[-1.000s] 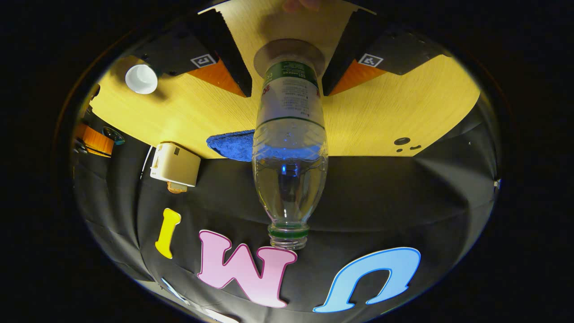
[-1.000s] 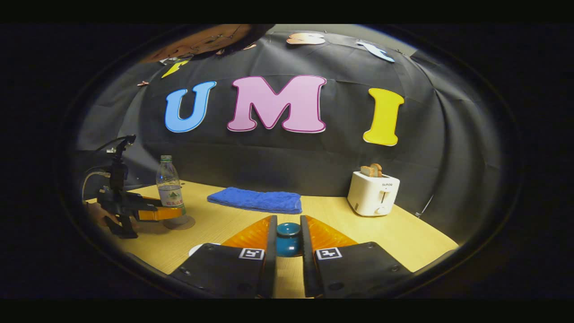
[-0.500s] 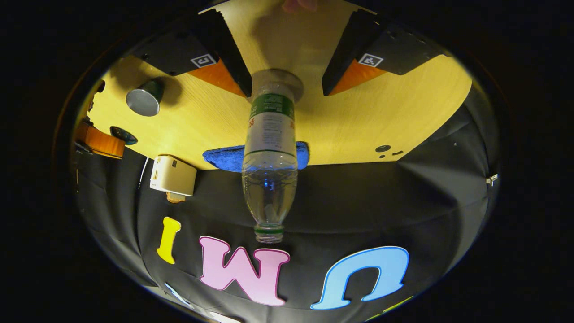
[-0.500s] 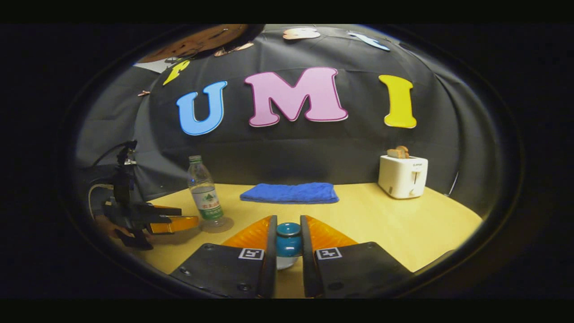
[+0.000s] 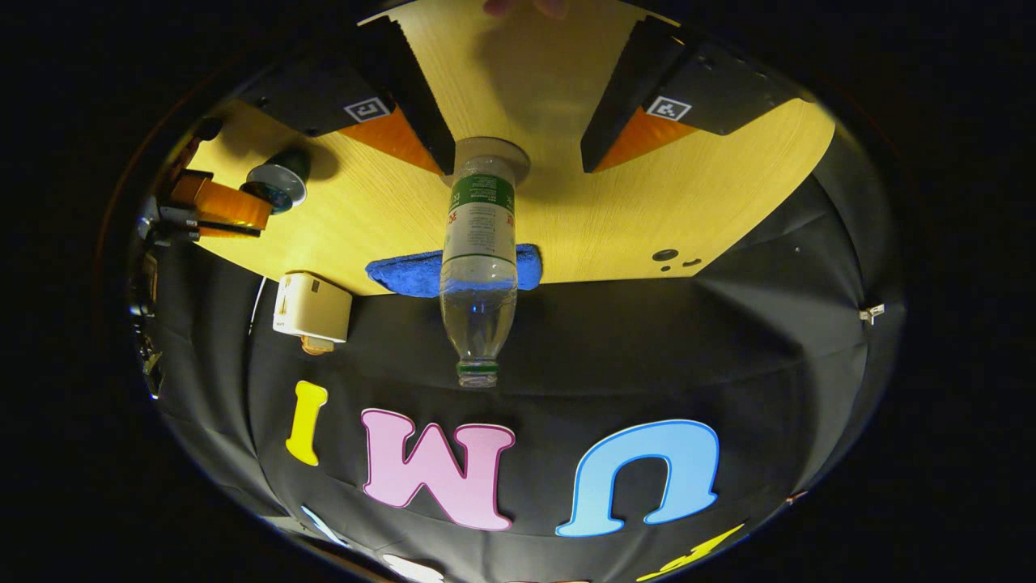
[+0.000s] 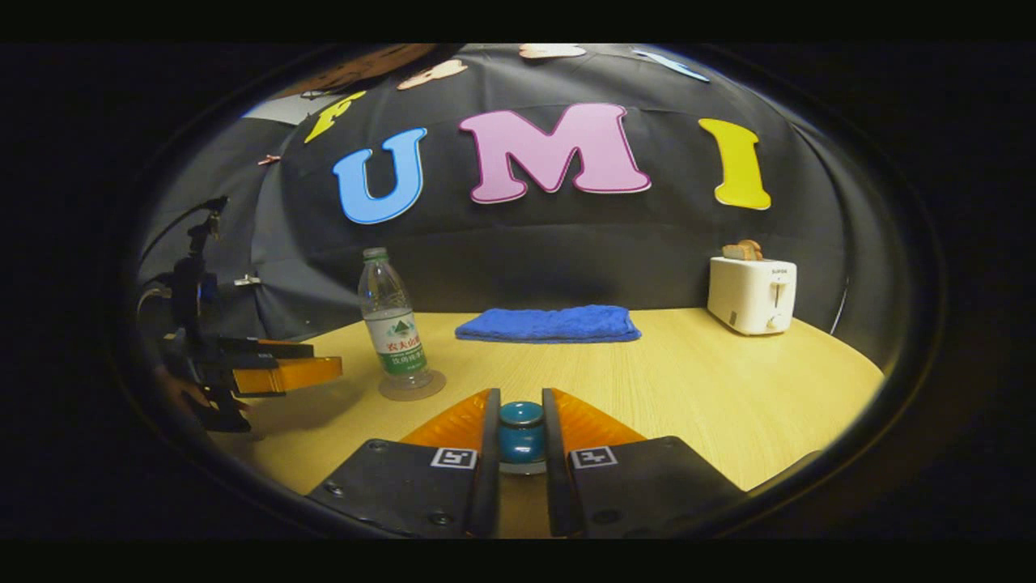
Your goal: Open the teacup lid with one hand, grasp the water bottle and pour water into the teacup with the other hand; after pouring, place the water bottle on the coaster and then close the teacup lid.
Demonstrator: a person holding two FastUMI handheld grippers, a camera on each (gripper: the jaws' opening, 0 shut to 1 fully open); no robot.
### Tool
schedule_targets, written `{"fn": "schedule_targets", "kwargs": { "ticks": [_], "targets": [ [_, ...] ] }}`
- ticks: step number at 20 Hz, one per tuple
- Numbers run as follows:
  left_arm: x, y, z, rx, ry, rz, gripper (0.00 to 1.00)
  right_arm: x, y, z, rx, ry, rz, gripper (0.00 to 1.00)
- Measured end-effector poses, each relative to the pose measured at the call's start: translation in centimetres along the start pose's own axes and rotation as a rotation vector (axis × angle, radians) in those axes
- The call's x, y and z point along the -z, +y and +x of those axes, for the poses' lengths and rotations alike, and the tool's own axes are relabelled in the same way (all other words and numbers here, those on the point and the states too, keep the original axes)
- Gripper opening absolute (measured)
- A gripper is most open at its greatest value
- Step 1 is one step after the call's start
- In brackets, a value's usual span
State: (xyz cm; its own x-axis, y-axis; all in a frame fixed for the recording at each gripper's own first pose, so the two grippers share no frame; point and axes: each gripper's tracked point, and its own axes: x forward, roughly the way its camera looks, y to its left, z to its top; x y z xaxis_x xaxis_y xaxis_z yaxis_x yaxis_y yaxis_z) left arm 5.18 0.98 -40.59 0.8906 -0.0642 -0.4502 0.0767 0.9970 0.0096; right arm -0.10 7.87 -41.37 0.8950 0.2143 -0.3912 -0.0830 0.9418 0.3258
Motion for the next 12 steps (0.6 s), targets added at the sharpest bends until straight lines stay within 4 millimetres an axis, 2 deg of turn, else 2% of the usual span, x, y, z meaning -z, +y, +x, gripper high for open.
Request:
{"fn": "schedule_targets", "kwargs": {
  "ticks": [5, 6, 7, 8, 9, 10, 11, 12],
  "targets": [
    [0.2, -0.1, -0.2, -0.004, 0.006, -0.011, 0.99, 0.4, -0.6, 0.5, 0.011, 0.011, -0.006, 0.28],
    [0.3, 0.1, -0.3, -0.007, 0.008, -0.010, 0.99, 0.5, -0.6, 0.5, 0.011, 0.018, -0.005, 0.22],
    [0.2, 0.1, -0.2, -0.008, 0.009, -0.010, 0.99, 0.6, -0.6, 0.6, 0.010, 0.023, -0.005, 0.22],
    [0.2, 0.1, -0.3, -0.010, 0.009, -0.010, 0.99, 0.7, -0.5, 0.8, 0.008, 0.029, -0.007, 0.28],
    [0.0, 0.2, -0.3, -0.012, 0.007, -0.009, 0.99, 0.8, -0.4, 0.6, 0.006, 0.035, -0.009, 0.28],
    [0.0, 0.2, -0.3, -0.013, 0.006, -0.007, 0.99, 0.9, -0.4, 0.6, 0.005, 0.041, -0.011, 0.34],
    [-0.1, 0.1, -0.3, -0.014, 0.004, -0.004, 0.99, 1.0, -0.4, 0.6, 0.003, 0.049, -0.012, 0.30],
    [-0.2, 0.1, -0.4, -0.014, 0.002, -0.001, 0.99, 1.3, -0.2, 0.6, -0.002, 0.061, -0.012, 0.36]
  ]
}}
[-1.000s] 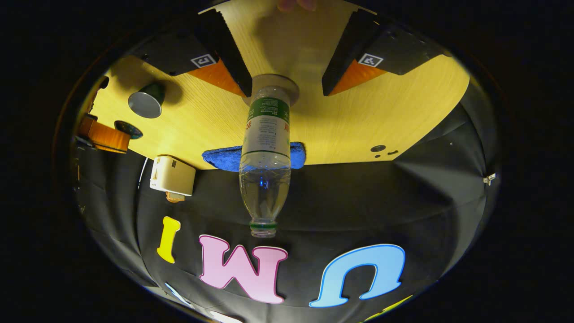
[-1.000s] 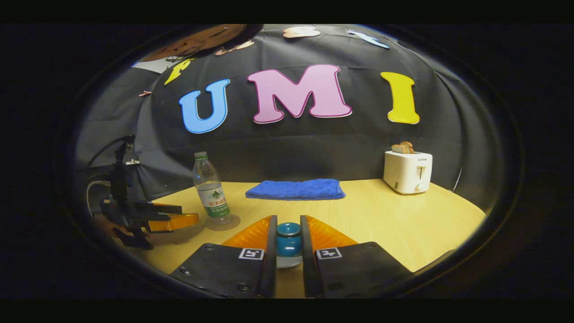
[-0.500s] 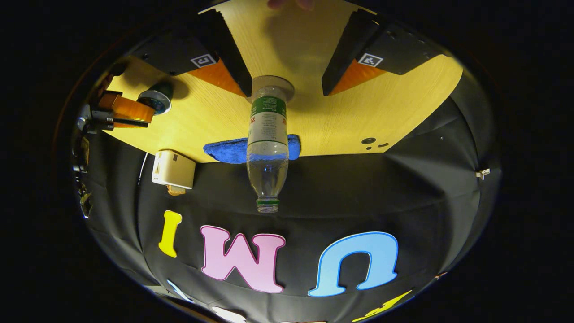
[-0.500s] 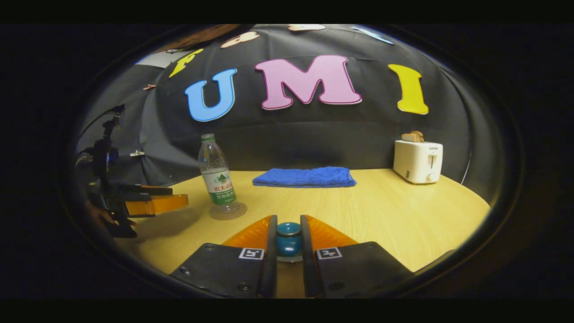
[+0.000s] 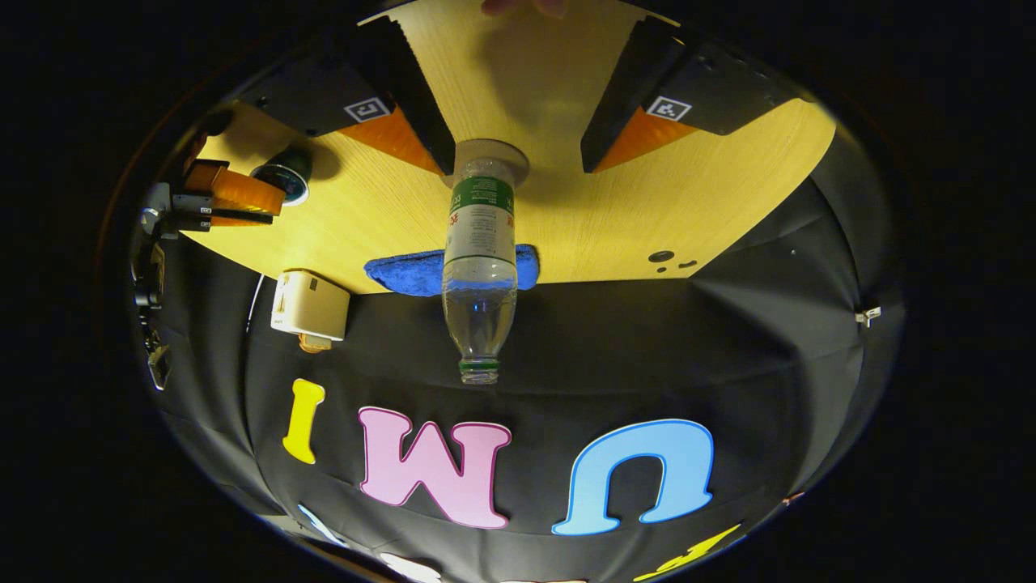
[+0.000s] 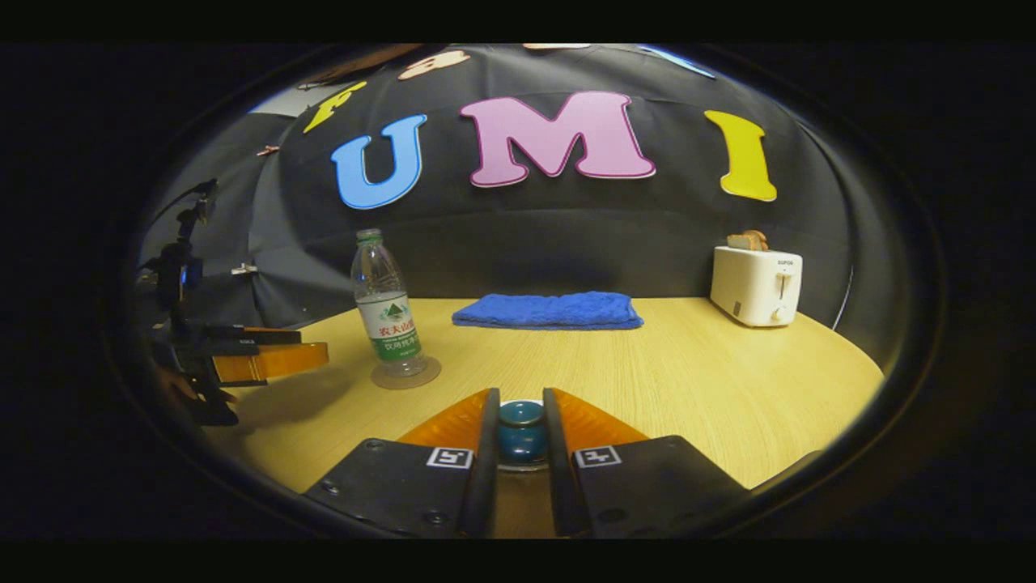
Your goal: Open the teacup lid with one hand, grasp the water bottle and pour water into the teacup with the other hand; after pouring, place the water bottle on the coaster and then close the teacup lid.
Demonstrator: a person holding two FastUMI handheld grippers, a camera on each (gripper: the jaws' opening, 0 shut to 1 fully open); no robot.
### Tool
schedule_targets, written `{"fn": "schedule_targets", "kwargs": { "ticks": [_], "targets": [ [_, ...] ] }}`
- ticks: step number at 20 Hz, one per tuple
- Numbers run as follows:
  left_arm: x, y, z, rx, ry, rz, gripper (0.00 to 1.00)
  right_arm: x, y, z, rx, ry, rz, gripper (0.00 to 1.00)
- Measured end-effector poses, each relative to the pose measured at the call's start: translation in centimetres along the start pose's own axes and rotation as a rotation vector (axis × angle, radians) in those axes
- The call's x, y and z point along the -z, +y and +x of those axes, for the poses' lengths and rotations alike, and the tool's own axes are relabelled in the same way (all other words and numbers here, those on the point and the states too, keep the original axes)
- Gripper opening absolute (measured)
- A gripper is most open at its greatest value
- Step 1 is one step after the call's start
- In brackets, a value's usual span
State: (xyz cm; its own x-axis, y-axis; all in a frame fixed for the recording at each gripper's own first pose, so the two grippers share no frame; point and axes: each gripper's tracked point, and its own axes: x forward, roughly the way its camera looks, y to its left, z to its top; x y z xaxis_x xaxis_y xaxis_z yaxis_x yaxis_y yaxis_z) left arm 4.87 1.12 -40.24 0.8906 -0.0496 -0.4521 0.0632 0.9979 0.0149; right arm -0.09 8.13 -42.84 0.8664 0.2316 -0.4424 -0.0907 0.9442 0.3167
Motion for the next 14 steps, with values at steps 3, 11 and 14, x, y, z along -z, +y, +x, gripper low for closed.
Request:
{"fn": "schedule_targets", "kwargs": {
  "ticks": [3, 11, 14],
  "targets": [
    [-0.4, -0.2, -0.3, 0.003, -0.004, 0.005, 0.99, 0.3, -0.2, -0.2, 0.007, 0.017, 0.002, 0.39],
    [-5.1, -0.1, -3.1, -0.029, -0.016, 0.025, 0.99, -7.4, -1.7, -3.2, 0.075, -0.039, -0.002, 0.82],
    [-9.0, -0.9, -5.0, -0.031, -0.029, -0.019, 0.99, -13.5, -1.9, -5.4, 0.105, -0.076, -0.038, 0.95]
  ]
}}
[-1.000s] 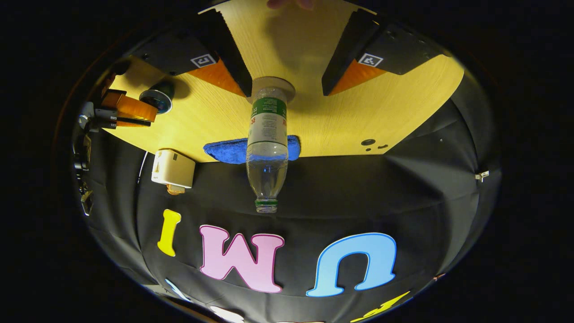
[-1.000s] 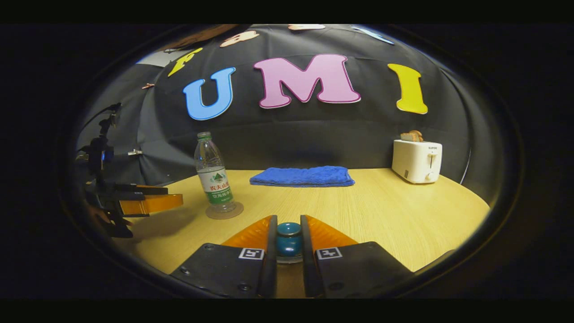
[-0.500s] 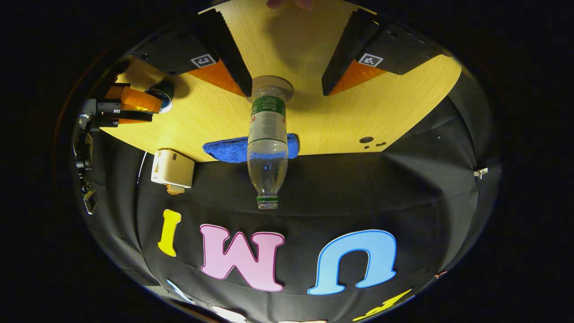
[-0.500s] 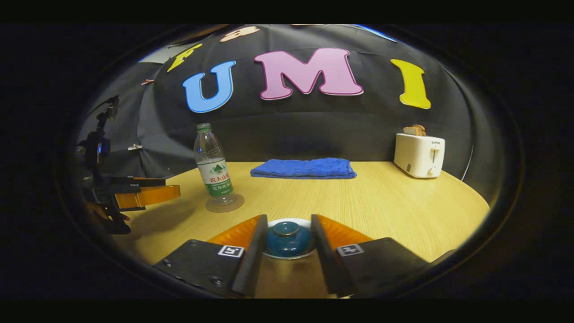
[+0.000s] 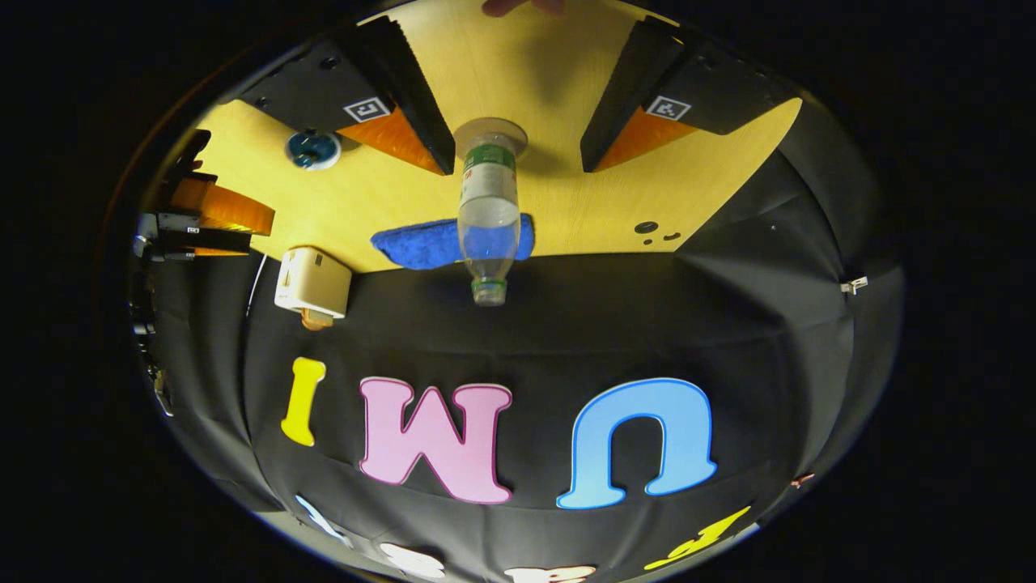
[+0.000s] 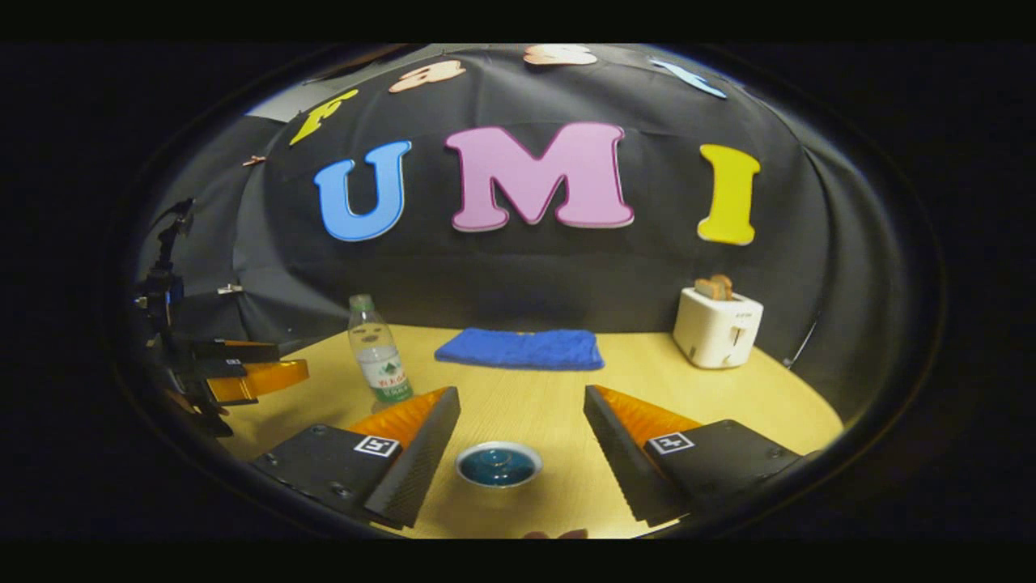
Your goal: Open the teacup lid with one hand, grasp the water bottle and pour water into the teacup with the other hand; after pouring, place the water bottle on the coaster and then close the teacup lid.
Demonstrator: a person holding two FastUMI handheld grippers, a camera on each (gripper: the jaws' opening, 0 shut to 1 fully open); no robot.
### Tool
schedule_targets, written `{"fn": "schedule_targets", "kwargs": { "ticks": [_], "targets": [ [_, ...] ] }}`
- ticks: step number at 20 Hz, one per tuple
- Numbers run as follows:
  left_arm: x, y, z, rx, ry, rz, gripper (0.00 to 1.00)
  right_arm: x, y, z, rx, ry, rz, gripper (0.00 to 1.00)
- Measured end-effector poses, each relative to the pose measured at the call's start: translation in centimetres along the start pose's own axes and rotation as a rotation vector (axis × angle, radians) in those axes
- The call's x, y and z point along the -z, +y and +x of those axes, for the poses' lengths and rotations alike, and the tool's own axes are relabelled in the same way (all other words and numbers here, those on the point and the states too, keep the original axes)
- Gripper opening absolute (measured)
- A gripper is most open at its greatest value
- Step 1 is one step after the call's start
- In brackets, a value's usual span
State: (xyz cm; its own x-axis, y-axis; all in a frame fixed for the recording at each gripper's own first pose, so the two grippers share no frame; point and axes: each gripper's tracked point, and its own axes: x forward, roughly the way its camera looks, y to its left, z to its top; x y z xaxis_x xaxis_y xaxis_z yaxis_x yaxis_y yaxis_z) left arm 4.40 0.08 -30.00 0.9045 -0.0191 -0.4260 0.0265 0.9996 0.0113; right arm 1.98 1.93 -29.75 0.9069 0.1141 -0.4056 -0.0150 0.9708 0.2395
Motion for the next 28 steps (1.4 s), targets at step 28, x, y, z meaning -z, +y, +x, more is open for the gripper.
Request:
{"fn": "schedule_targets", "kwargs": {
  "ticks": [28],
  "targets": [
    [-14.6, 1.3, -10.1, -0.023, -0.148, 0.051, 0.98, -17.6, 4.4, -9.6, 0.046, -0.161, -0.034, 0.96]
  ]
}}
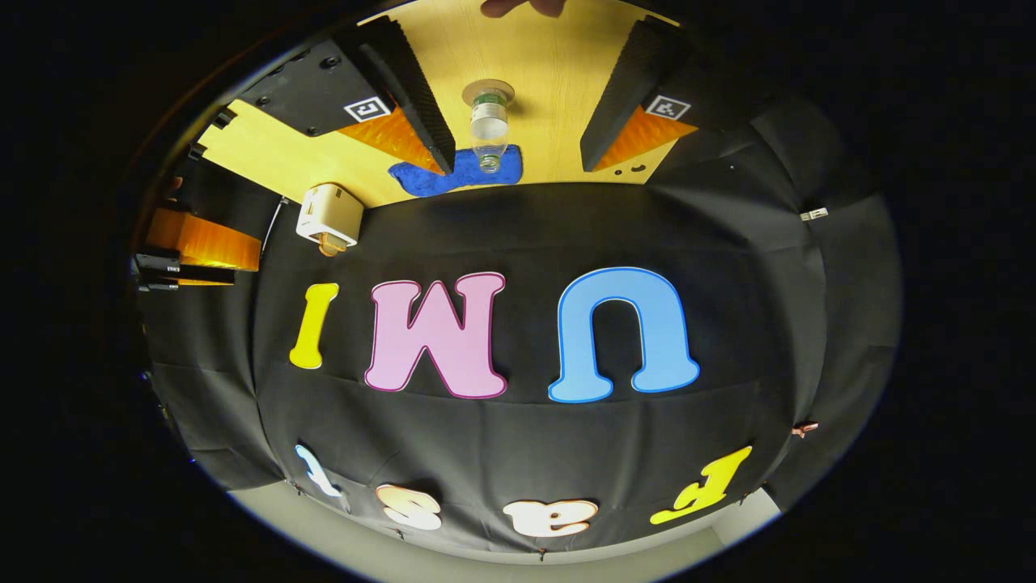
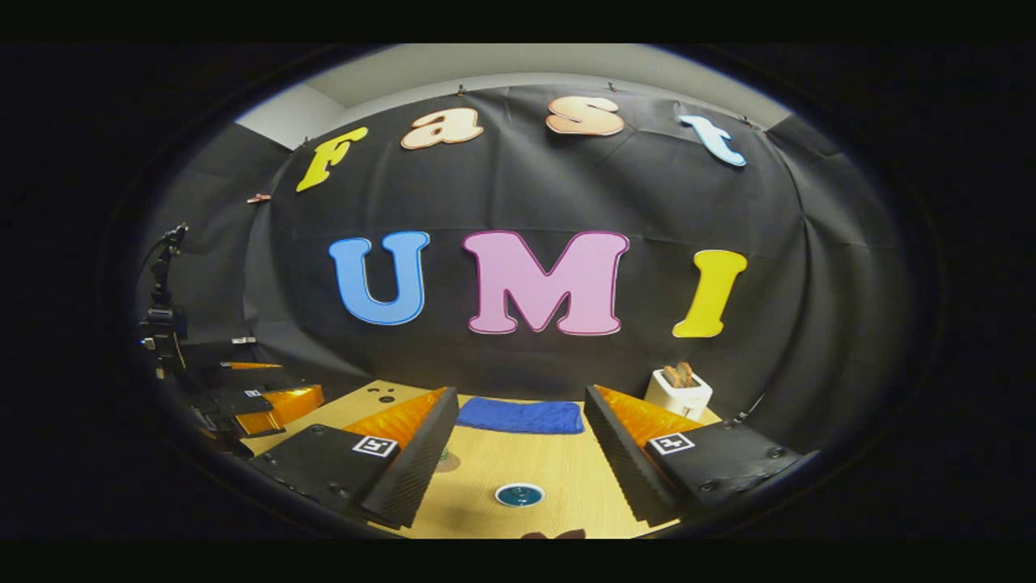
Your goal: Open the teacup lid with one hand, grasp the water bottle and pour water into the teacup with the other hand; after pouring, place the water bottle on the coaster and then close the teacup lid.
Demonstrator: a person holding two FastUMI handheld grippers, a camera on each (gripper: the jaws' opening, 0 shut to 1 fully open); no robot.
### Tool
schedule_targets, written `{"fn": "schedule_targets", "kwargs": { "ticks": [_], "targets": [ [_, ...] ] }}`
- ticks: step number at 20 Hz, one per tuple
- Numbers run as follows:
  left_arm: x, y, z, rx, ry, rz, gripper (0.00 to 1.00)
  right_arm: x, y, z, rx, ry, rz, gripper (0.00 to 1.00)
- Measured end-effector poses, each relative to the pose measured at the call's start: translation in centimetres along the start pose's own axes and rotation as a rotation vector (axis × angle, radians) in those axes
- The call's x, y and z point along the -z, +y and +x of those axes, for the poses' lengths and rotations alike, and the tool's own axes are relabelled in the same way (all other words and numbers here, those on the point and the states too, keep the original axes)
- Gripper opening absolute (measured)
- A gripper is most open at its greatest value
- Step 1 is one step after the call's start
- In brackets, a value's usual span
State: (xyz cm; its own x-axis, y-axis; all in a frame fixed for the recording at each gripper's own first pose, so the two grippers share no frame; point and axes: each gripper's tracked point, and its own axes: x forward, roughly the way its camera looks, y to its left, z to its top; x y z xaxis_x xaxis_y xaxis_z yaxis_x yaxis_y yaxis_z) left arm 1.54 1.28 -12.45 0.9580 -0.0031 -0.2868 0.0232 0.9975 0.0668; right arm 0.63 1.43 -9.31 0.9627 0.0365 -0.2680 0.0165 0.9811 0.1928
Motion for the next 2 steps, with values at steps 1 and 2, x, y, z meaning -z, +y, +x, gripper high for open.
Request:
{"fn": "schedule_targets", "kwargs": {
  "ticks": [1, 2],
  "targets": [
    [0.07, 0.02, 0.00, -0.003, 0.003, 0.000, 0.98, -0.14, -0.06, 0.07, -0.002, -0.001, -0.002, 0.96],
    [0.00, -0.01, 0.14, -0.006, 0.004, 0.000, 0.98, -0.43, -0.12, 0.10, -0.006, -0.005, -0.001, 0.96]
  ]
}}
